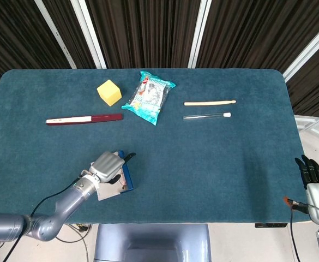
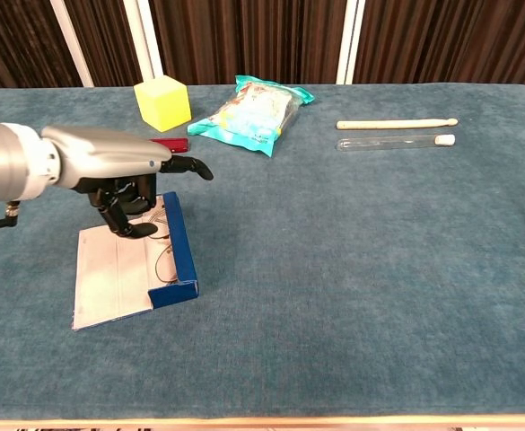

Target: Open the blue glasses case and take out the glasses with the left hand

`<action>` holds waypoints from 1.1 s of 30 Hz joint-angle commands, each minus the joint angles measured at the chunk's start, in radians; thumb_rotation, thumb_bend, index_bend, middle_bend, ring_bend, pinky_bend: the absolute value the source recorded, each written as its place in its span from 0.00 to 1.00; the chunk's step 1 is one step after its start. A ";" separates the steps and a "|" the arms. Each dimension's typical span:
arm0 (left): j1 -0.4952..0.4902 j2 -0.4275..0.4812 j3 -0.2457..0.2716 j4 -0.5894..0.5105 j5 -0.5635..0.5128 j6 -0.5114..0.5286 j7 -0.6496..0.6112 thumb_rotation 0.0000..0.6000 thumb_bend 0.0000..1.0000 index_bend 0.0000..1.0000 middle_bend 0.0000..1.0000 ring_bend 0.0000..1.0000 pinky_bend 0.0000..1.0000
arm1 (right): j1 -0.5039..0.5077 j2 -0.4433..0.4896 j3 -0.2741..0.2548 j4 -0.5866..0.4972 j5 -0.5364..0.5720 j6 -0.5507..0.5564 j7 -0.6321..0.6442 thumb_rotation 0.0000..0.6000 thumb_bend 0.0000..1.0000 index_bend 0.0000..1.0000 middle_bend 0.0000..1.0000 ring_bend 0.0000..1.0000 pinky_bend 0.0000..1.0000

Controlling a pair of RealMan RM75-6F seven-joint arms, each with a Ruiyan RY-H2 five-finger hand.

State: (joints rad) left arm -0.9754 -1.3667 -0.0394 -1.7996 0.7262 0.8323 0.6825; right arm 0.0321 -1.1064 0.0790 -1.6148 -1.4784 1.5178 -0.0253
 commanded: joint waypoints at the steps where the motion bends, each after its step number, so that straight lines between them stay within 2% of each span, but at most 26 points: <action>1: -0.089 -0.037 0.012 0.050 -0.143 -0.017 0.094 1.00 0.40 0.04 0.87 0.77 0.84 | 0.000 0.000 0.000 0.000 0.001 -0.001 0.000 1.00 0.18 0.00 0.00 0.00 0.18; 8: -0.165 -0.078 0.047 0.093 -0.306 0.008 0.168 1.00 0.40 0.05 0.88 0.78 0.85 | 0.000 0.002 0.000 -0.001 0.002 -0.002 0.003 1.00 0.18 0.00 0.00 0.00 0.18; 15: -0.180 -0.071 0.081 0.094 -0.364 0.024 0.177 1.00 0.40 0.11 0.89 0.79 0.85 | 0.000 0.002 -0.001 -0.001 0.000 -0.001 0.002 1.00 0.18 0.00 0.00 0.00 0.18; 22: -0.147 -0.013 0.129 0.056 -0.353 0.037 0.135 1.00 0.40 0.18 0.90 0.79 0.85 | -0.001 0.001 -0.003 -0.002 -0.004 0.003 -0.002 1.00 0.18 0.00 0.00 0.00 0.18; 33: -0.050 0.115 0.213 -0.028 -0.233 0.043 0.031 1.00 0.40 0.22 0.90 0.79 0.85 | -0.002 -0.002 -0.003 -0.004 -0.006 0.006 -0.008 1.00 0.18 0.00 0.00 0.00 0.18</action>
State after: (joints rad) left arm -1.0358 -1.2635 0.1623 -1.8176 0.4825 0.8755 0.7237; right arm 0.0302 -1.1085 0.0762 -1.6185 -1.4846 1.5239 -0.0337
